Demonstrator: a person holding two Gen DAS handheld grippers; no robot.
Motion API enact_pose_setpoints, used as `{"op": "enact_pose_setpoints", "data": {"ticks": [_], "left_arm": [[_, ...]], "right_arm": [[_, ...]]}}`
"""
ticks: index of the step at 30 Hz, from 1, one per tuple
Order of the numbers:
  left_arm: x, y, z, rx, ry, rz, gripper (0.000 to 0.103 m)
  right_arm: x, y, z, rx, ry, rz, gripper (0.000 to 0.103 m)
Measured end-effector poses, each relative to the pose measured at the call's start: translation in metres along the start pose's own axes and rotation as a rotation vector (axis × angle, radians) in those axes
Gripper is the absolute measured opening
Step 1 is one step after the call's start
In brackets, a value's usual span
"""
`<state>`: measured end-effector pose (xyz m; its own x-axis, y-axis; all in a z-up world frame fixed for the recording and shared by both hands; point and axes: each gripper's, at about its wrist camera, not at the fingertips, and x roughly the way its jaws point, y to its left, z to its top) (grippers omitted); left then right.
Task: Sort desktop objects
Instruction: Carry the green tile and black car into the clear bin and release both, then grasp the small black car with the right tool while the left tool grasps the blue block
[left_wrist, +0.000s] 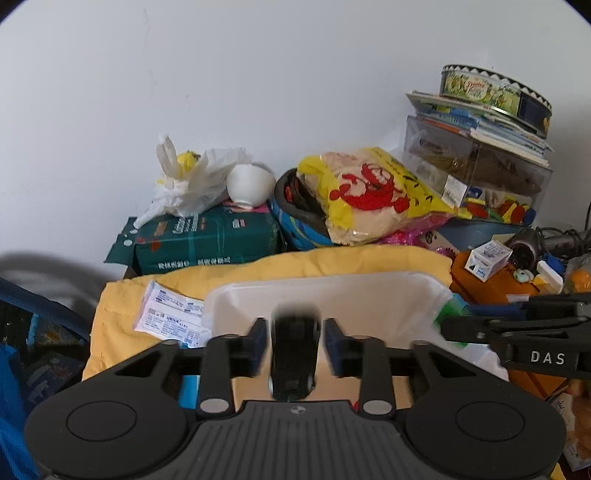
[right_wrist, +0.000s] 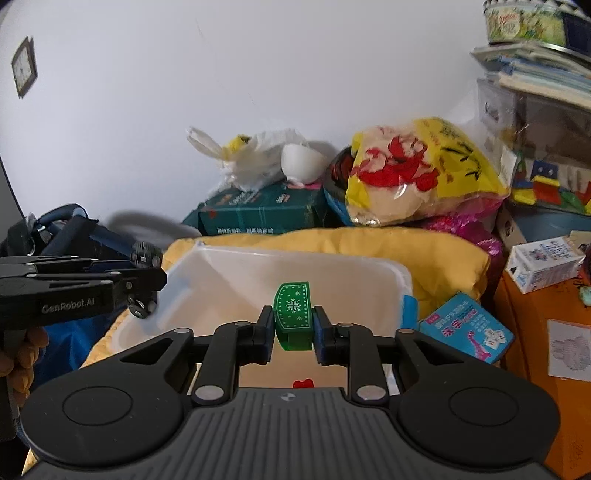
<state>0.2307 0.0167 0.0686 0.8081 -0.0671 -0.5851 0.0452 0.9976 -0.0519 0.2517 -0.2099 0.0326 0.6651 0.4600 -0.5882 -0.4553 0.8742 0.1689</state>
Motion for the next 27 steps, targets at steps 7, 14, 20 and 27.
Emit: {"op": "enact_pose_setpoints", "data": {"ticks": [7,14,20,27], "left_arm": [[-0.013,0.012,-0.017,0.007,-0.010,0.020,0.067],[-0.057,0.021,-0.086,0.013,-0.013,0.019,0.067],[-0.066,0.020,-0.161,-0.019,0.102,0.029,0.067],[-0.060,0.008,-0.211,-0.012,0.194,0.012,0.067]], "right_arm": [[-0.002,0.004,-0.004,-0.044,-0.023,-0.015,0.061],[-0.052,0.007,-0.063,-0.048,-0.078,0.010,0.071],[-0.053,0.009,-0.147,-0.094,0.069,-0.014,0.058],[-0.040,0.020,-0.186,-0.164,0.153,-0.033,0.050]]}}
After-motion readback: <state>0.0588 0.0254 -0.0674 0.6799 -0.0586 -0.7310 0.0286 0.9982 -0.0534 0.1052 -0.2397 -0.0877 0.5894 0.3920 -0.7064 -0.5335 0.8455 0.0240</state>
